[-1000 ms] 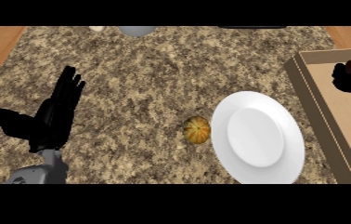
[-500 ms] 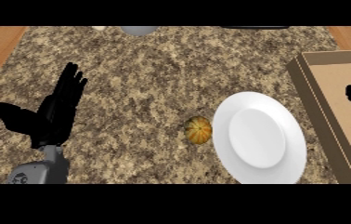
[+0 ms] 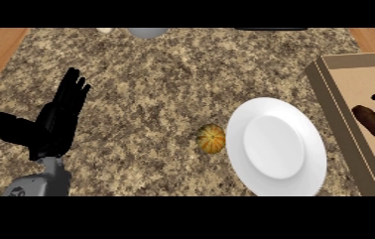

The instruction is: Pick the sweet potato from the plate and place it in the cardboard box

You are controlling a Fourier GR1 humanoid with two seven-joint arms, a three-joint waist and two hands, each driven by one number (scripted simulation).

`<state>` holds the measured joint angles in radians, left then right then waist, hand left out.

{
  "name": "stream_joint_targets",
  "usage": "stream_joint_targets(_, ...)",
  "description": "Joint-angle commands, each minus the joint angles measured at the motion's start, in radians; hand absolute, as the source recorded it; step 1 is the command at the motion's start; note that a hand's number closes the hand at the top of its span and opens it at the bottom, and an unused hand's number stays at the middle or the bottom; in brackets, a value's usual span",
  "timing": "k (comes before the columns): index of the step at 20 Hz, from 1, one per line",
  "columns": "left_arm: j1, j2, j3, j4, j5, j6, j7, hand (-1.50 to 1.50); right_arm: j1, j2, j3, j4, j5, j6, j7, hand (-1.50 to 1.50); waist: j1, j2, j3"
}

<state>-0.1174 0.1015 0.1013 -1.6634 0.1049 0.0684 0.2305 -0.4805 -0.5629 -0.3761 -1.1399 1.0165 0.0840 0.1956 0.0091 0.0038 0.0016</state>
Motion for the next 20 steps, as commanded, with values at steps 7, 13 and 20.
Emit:
stream_joint_targets(7, 0.021, -0.019, -0.003, 0.041, -0.017, 0.007, -0.059, 0.0, -0.048, 0.097, -0.208, -0.036, -0.296, -0.232, -0.2, -1.5, -0.011, -0.002, -0.001)
stream_joint_targets(13, 0.004, -0.011, -0.006, -0.022, -0.01, 0.023, 0.026, 0.0, -0.109, 0.093, -0.392, -0.104, -0.597, -0.069, -0.118, -1.5, -0.026, -0.012, 0.0)
stream_joint_targets(20, 0.027, -0.012, 0.004, 0.011, 0.005, -0.001, -0.016, 0.0, 0.002, 0.088, -0.487, -0.178, -0.773, -0.058, -0.133, -1.5, -0.014, -0.006, -0.002)
